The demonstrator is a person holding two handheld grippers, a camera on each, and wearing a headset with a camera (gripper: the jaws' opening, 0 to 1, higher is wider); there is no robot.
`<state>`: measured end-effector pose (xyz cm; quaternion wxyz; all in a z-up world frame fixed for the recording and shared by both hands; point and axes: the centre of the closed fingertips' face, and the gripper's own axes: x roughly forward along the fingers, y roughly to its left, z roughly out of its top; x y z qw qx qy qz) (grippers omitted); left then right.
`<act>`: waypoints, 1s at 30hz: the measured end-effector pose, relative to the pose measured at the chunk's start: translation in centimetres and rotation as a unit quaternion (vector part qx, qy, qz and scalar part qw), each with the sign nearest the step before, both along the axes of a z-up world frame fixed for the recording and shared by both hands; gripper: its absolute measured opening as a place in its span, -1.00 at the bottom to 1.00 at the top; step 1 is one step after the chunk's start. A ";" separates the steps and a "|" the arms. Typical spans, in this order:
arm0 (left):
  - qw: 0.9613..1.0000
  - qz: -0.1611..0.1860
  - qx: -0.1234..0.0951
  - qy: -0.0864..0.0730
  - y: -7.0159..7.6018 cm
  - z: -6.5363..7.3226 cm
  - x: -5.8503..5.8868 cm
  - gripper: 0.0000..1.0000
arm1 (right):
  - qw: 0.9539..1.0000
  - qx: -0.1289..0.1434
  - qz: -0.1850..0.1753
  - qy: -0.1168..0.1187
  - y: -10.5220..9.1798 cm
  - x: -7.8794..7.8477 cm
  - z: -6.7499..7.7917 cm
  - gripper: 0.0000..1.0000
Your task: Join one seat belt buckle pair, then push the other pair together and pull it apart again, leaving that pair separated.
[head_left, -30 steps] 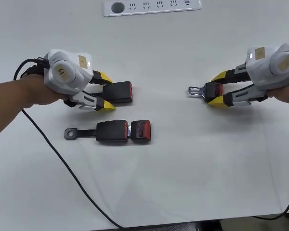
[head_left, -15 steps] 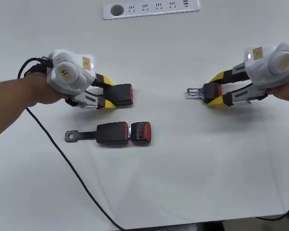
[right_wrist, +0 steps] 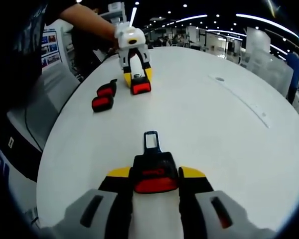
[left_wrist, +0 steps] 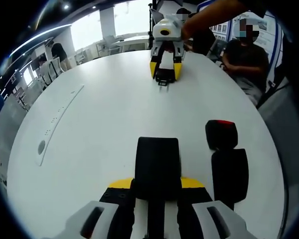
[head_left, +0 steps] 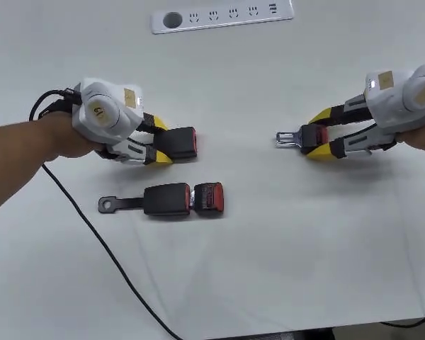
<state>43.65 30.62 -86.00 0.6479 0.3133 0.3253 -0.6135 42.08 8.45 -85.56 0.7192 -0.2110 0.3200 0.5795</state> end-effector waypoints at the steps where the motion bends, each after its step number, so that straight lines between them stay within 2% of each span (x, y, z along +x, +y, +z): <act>1: 1.000 0.000 0.000 0.000 0.0 0.0 0.0 -0.34 | 1.000 0.000 0.000 0.000 0.0 0.1 0.0 -0.28; 26: 1.000 -0.003 0.007 0.002 0.1 0.3 0.1 -0.34 | 1.000 0.002 0.015 -0.001 3.0 1.1 -0.1 -0.29; 30: 1.000 -0.005 0.010 0.002 0.1 0.3 0.1 -0.34 | 1.000 0.004 0.021 -0.004 4.1 1.4 0.0 -0.29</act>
